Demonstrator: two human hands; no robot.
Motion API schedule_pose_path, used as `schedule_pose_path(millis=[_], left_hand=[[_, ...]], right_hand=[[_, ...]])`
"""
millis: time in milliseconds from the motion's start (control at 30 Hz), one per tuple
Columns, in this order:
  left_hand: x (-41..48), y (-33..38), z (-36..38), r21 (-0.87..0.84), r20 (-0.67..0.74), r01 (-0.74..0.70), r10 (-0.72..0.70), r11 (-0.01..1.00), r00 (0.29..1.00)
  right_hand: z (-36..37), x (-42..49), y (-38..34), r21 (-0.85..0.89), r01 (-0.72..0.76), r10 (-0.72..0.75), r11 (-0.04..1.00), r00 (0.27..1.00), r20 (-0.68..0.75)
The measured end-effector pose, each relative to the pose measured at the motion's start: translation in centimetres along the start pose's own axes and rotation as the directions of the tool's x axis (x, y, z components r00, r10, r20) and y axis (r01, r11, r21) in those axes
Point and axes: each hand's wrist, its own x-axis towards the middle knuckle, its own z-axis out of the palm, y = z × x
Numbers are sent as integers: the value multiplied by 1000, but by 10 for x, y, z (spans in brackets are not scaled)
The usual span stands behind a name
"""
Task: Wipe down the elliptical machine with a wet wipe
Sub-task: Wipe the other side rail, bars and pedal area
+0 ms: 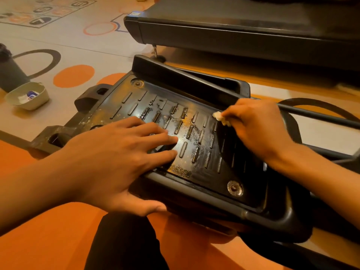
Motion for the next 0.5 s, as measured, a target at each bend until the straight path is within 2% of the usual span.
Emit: schedule_pose_path(millis=[100,233,333,433,500], left_hand=[[-1,1,-1,0,-1,10,-10,1000,1000],[-1,2,-1,5,-5,28,-28,1000,1000],[-2,2,1,17,-20,35,-35,999,999],[-2,2,2,31,-24,39,-38,999,999],[-2,2,2,43,-18,43,-42,998,999]], right_hand=[[12,26,-15,1,-30,30,1000,999,-25],[3,23,-27,67,-41,38,997,998,46],[-10,-5,-38,153,-5,-15,988,991,131],[-18,-35,-61,231,87,-139,969,965,220],[-18,-42,-69,208,169,-221,963,940,260]])
